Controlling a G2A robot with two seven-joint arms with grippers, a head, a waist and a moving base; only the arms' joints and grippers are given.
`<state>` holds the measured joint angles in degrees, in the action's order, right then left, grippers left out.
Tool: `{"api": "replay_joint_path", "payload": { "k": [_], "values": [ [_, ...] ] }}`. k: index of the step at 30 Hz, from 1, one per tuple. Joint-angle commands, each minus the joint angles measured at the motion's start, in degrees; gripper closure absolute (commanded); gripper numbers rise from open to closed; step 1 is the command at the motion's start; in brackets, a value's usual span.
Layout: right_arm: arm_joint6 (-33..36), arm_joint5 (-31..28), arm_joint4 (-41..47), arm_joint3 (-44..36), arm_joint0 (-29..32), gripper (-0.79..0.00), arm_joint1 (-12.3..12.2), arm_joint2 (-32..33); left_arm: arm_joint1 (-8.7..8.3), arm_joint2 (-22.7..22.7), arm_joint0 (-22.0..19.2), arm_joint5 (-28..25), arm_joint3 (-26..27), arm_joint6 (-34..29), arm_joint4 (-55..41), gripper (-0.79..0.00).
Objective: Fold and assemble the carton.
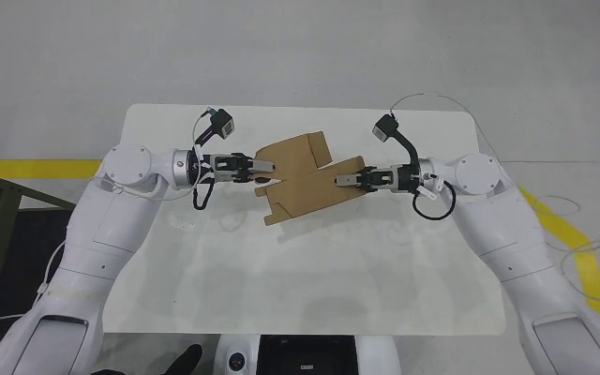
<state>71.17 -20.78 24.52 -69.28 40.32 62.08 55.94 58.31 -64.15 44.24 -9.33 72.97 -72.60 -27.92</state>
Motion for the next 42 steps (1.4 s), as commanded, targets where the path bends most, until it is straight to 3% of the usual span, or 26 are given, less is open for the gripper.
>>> {"api": "replay_joint_path", "payload": {
  "k": [1,2,3,4,5,14,24,27,32,40,42],
  "values": [
    [0.1,0.0,0.0,0.0,0.0,0.000,0.0,0.0,0.00,0.0,0.0,0.1,0.0,0.0,0.0,0.000],
    [0.1,0.0,-0.1,0.0,0.0,0.000,0.1,0.0,0.00,0.0,0.0,0.1,0.0,0.0,0.0,0.000],
    [0.1,0.0,0.0,0.0,0.0,-0.049,0.1,0.0,0.01,0.0,0.0,0.2,0.0,-0.1,0.0,0.000],
    [0.2,0.1,0.0,0.0,0.0,-0.369,0.1,0.0,0.01,0.0,0.0,0.2,0.0,-0.1,0.0,0.000],
    [0.2,0.4,0.0,0.1,0.0,-0.785,0.1,0.0,0.02,0.0,0.0,0.2,-0.1,-0.1,-0.2,0.000],
    [-1.3,0.7,-4.1,0.0,0.1,-0.785,-0.5,1.9,-0.17,-1.1,0.0,-1.3,1.0,0.9,0.9,0.000],
    [-8.4,-2.9,-13.3,-7.7,1.8,-0.785,-2.3,8.1,-0.82,-2.3,1.2,-3.5,3.7,-1.0,3.7,0.000],
    [-8.6,-5.3,-7.6,-11.3,3.8,-0.785,-2.3,8.7,-0.94,-2.5,1.9,-3.4,4.1,-1.1,3.5,0.000],
    [-2.5,-9.1,5.1,-11.2,3.4,-0.785,-1.1,5.0,-1.06,-2.6,2.6,-3.2,5.2,-1.1,3.3,0.000],
    [0.1,-11.5,8.8,-6.3,-0.9,-0.785,1.3,-1.6,-1.06,-2.6,2.8,-3.2,6.6,-1.5,1.8,0.000],
    [-0.1,-12.2,9.3,-4.2,-1.5,-0.717,1.7,-2.5,-1.11,-2.7,2.9,-3.1,6.8,-1.7,1.9,0.000]
  ]
}}
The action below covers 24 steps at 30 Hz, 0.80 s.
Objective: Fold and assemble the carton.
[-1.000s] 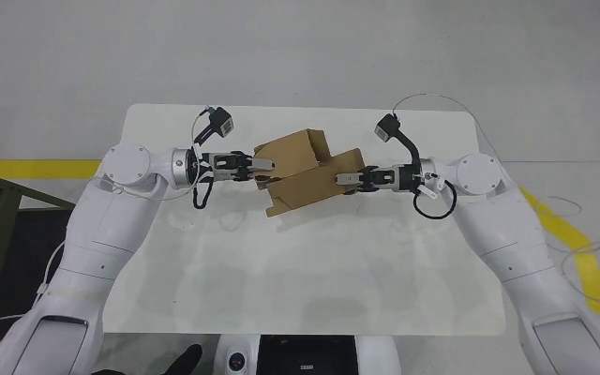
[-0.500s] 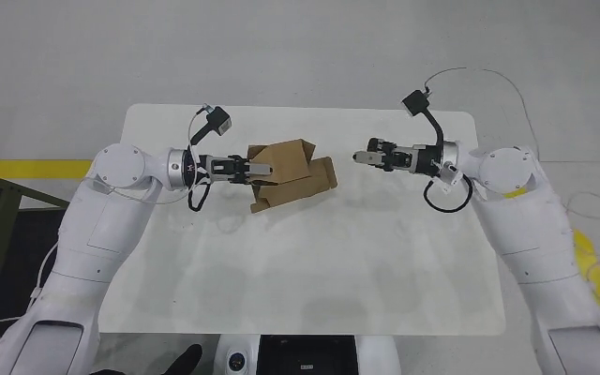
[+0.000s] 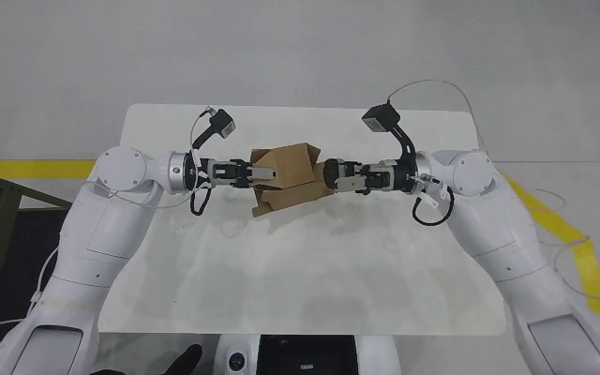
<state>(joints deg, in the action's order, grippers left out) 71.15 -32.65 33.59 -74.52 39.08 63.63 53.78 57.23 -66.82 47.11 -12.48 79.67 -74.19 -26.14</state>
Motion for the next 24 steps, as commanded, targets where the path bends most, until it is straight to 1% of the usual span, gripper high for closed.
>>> {"api": "replay_joint_path", "payload": {
  "k": [1,2,3,6,10,11,12,13,14,15,17,22,24],
  "values": [
    [-0.2,-0.6,0.4,2.1,-0.6,-0.674,0.4,-0.8,-0.05,0.0,0.2,0.1,0.1,-0.1,0.2,0.000],
    [-0.3,-0.8,0.6,3.0,-0.9,-0.637,0.7,-1.2,-0.07,0.0,0.3,0.2,0.2,-0.1,0.1,0.000],
    [-0.5,-1.0,0.8,3.7,-1.3,-0.619,0.9,-1.7,-0.07,0.0,0.4,0.2,0.4,-0.2,0.1,0.000],
    [-0.2,-0.7,2.0,5.0,-2.2,-0.600,1.5,-2.8,-0.09,0.2,0.7,0.5,0.9,-0.3,0.0,0.000],
    [-0.1,-0.6,2.5,6.1,-3.0,-0.542,2.0,-3.9,-0.07,0.5,0.9,0.8,1.6,-0.5,-0.3,0.000],
    [-0.1,-0.5,2.6,6.5,-3.1,-0.536,2.1,-4.1,-0.05,0.6,0.9,0.8,1.8,-0.5,-0.5,0.000],
    [0.0,-0.5,2.8,7.0,-3.2,-0.548,2.2,-4.3,-0.02,0.6,0.9,0.9,1.9,-0.4,-0.7,0.000],
    [0.0,-0.5,2.8,7.6,-3.4,-0.591,2.3,-4.4,0.00,0.7,0.9,0.9,2.0,-0.3,-0.8,0.000],
    [-0.1,-0.5,2.7,8.1,-3.5,-0.588,2.4,-4.4,0.02,0.8,0.9,0.9,2.1,-0.2,-0.8,0.000],
    [-0.1,-0.6,2.5,8.7,-3.6,-0.566,2.4,-4.4,0.03,0.8,0.9,0.9,2.2,-0.1,-0.9,0.000],
    [-0.2,-0.7,2.2,9.9,-3.8,-0.570,2.4,-4.1,0.03,0.9,1.0,0.9,2.3,0.0,-1.0,0.000],
    [0.0,-0.5,1.8,10.7,-3.8,-0.431,2.2,-3.5,-0.06,0.6,1.2,0.9,2.4,-0.3,-1.2,0.000],
    [0.3,-0.2,1.8,10.7,-3.6,-0.400,2.2,-3.5,-0.08,0.4,1.3,0.9,2.4,-0.3,-1.6,0.000]
  ]
}}
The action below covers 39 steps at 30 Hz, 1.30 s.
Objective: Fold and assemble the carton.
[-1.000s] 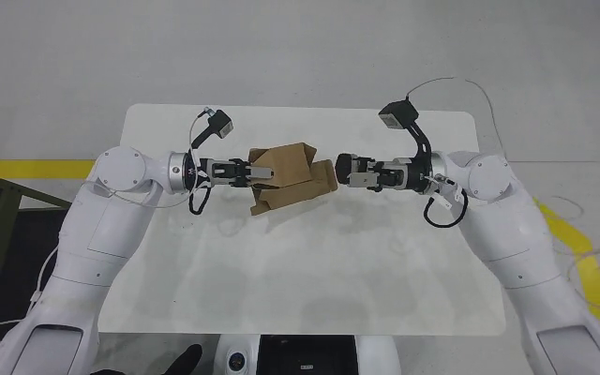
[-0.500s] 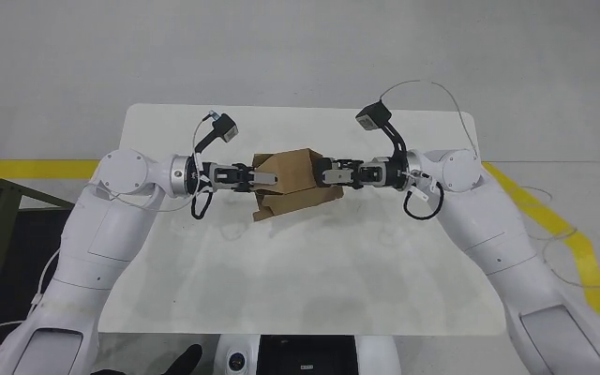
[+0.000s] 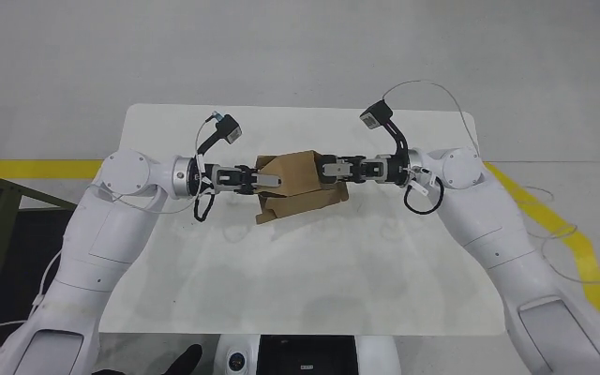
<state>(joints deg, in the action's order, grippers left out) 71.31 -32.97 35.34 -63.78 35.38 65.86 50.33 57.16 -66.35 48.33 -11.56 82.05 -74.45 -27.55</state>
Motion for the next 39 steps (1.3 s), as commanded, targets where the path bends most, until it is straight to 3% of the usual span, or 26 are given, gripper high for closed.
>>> {"api": "replay_joint_path", "payload": {
  "k": [1,18,39],
  "values": [
    [0.3,0.3,0.0,-0.2,0.2,-0.406,0.1,-0.2,-0.01,-0.1,0.1,0.1,0.1,0.0,-0.4,0.000],
    [1.9,1.9,2.0,2.5,-1.2,-0.385,1.8,-2.5,0.05,0.4,0.1,-0.1,0.7,-0.2,-0.7,0.000],
    [4.1,4.1,4.5,3.7,-2.3,-0.292,3.5,-4.4,0.27,1.7,0.1,-0.2,0.4,-1.1,-1.0,0.000]
  ]
}}
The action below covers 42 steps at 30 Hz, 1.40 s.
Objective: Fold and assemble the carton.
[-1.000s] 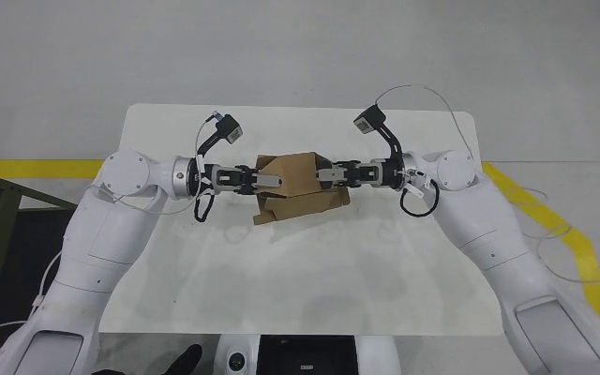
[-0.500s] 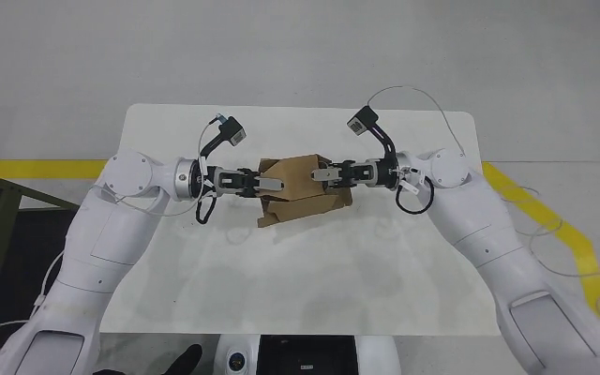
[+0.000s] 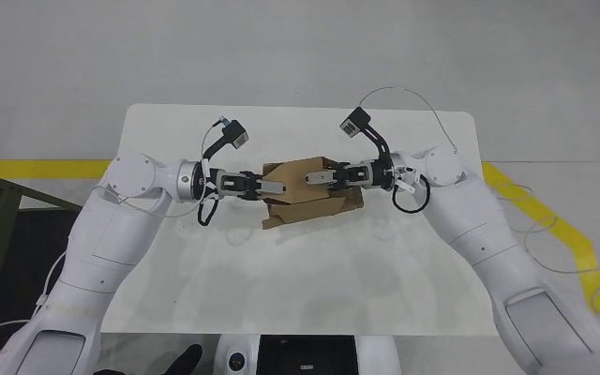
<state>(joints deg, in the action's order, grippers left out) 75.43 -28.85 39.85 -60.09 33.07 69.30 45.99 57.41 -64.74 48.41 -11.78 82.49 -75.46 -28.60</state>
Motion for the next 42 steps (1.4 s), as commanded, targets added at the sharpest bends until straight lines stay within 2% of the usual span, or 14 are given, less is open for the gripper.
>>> {"api": "replay_joint_path", "payload": {
  "k": [1,3,5,7,9,13,14,16,17,18,19,29,33,42],
  "values": [
    [0.0,0.0,0.0,0.0,0.0,-0.289,0.1,-0.1,0.03,0.2,0.0,0.0,0.0,-0.2,0.0,0.000],
    [0.0,0.0,0.0,0.1,-0.1,-0.277,0.2,-0.2,0.05,0.3,-0.1,0.0,0.0,-0.3,0.0,0.000],
    [0.1,0.1,-0.1,0.3,-0.2,-0.215,0.3,-0.2,0.06,0.3,-0.1,0.0,0.0,-0.3,0.0,0.000],
    [0.2,0.2,-0.2,0.4,-0.3,-0.148,0.4,-0.2,0.07,0.4,-0.2,0.0,0.0,-0.4,0.0,0.000],
    [0.3,0.3,-0.3,0.6,-0.4,-0.028,0.4,-0.2,0.07,0.4,-0.1,0.0,-0.1,-0.5,0.0,0.000],
    [0.5,0.5,-0.9,0.9,-0.4,0.000,0.5,-0.2,0.05,0.4,0.0,0.0,-0.2,-0.6,-0.2,0.000],
    [0.5,0.5,-1.0,1.0,-0.4,0.000,0.5,-0.2,0.04,0.4,0.1,-0.1,-0.2,-0.7,-0.1,-0.037],
    [0.6,0.6,-1.1,1.1,-0.4,0.000,0.5,-0.2,0.03,0.4,0.2,0.0,-0.1,-0.7,-0.2,-0.148],
    [0.6,0.6,-1.1,1.1,-0.4,0.000,0.5,-0.2,0.02,0.4,0.3,0.0,0.0,-0.7,-0.3,-0.274],
    [0.6,0.6,-1.1,1.2,-0.4,0.000,0.6,-0.1,0.02,0.3,0.3,-0.1,0.0,-0.7,-0.3,-0.653],
    [0.6,0.6,-1.2,1.2,-0.4,0.000,0.6,-0.1,0.02,0.3,0.3,-0.2,0.1,-0.6,-0.4,-0.785],
    [-0.3,-0.3,-3.1,2.4,-0.6,0.000,0.7,0.2,0.15,-0.7,1.0,1.6,1.1,-0.5,-6.6,-0.785],
    [-0.8,-0.8,-3.9,3.0,-0.7,0.000,0.8,0.2,0.34,-2.0,2.0,4.3,1.9,0.4,-14.0,-0.785],
    [-1.1,-1.1,-4.5,3.4,-0.8,0.000,1.2,0.2,0.32,-2.9,2.9,5.4,4.4,1.1,-15.0,-0.785]
  ]
}}
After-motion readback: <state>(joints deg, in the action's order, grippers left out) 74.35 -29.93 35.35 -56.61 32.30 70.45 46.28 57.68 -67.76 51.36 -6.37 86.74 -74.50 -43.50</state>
